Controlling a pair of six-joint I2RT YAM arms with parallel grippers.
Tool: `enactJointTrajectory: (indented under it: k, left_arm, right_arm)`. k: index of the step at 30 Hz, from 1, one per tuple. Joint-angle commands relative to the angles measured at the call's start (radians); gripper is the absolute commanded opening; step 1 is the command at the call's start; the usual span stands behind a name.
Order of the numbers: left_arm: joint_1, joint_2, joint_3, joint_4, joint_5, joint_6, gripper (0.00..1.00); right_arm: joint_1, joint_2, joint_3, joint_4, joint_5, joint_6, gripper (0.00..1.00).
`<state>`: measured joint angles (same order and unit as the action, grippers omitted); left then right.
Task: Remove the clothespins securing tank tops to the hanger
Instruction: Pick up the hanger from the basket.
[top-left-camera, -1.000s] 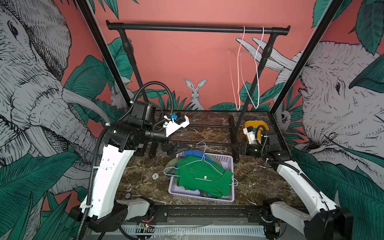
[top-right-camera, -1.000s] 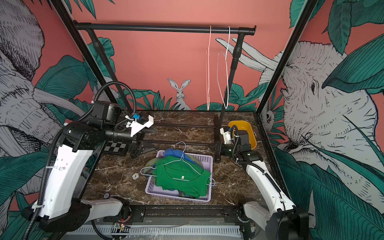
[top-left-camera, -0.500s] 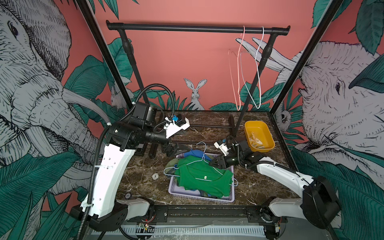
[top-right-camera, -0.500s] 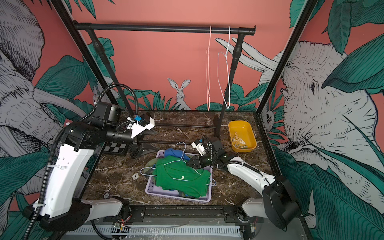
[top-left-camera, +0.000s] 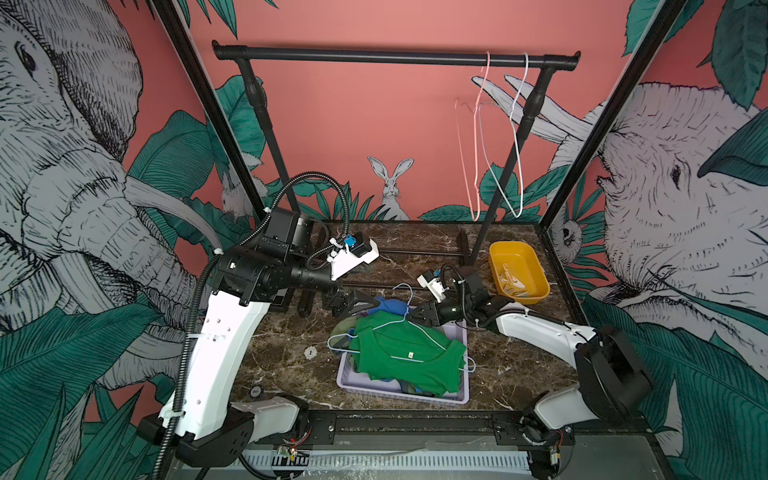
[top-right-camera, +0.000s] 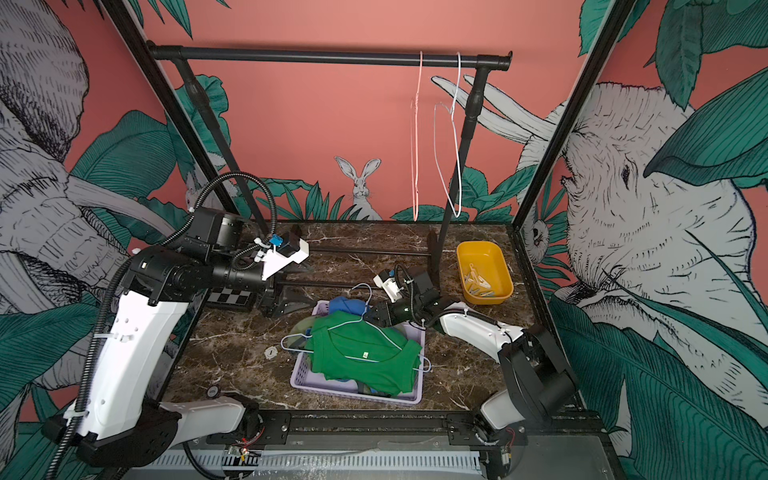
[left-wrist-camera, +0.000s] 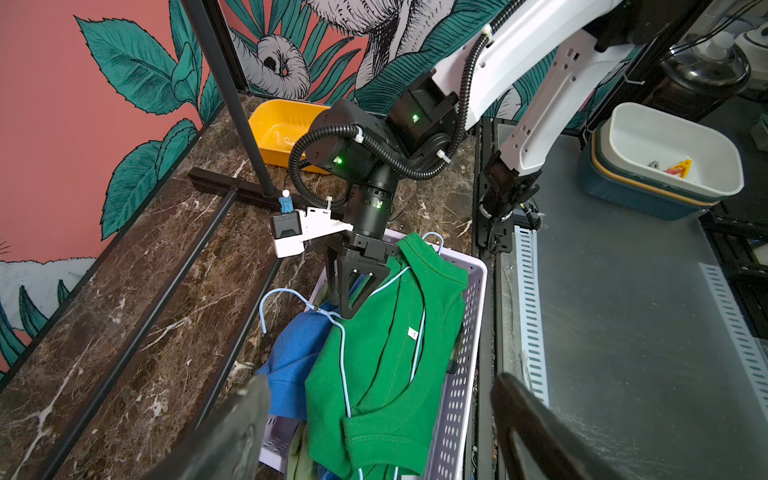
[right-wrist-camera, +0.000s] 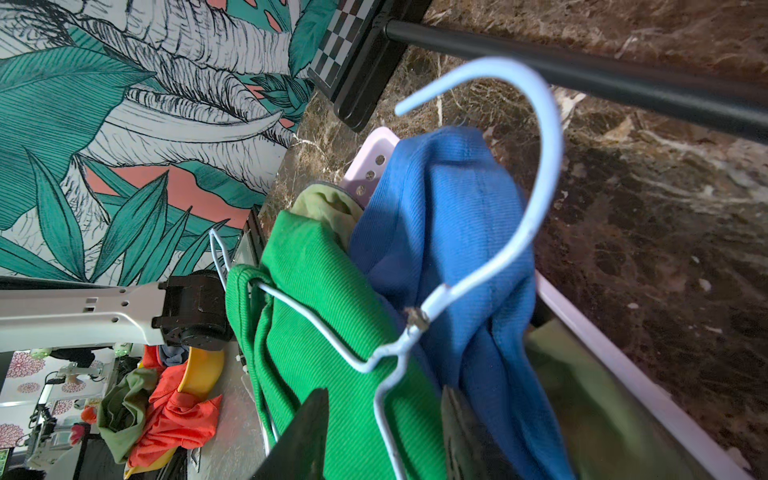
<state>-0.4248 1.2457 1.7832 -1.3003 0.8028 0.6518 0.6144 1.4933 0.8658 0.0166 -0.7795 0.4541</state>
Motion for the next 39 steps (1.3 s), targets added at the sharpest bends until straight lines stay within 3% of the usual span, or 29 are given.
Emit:
enactJointTrajectory:
  k: [1,17,29,34,39]
  left_arm:
    - [-0.004,-0.027,-0.011,-0.01,0.019,0.025,0.85]
    - [-0.003,-0.043,-0.023,-0.013,0.021,0.027,0.85]
    - [-0.003,-0.049,-0.022,-0.006,0.016,0.022,0.86]
    - [-0.003,-0.055,-0.047,0.108,-0.101,-0.094,0.85]
    - [-0.003,-0.052,-0.023,0.166,-0.192,-0.167,0.84]
  right_arm:
    - [0.007,0.022,0.036,0.057,-0.04,-0.009,0.44]
    - [0.022,0.08,0.027,0.177,-0.143,0.043,0.38]
    - [0.028,0.04,0.007,0.148,-0.173,0.022,0.15]
    - [0.028,-0.022,0.01,0.111,-0.165,0.013,0.03]
    - [0.029,-0.142,0.047,0.009,-0.104,-0.029,0.0]
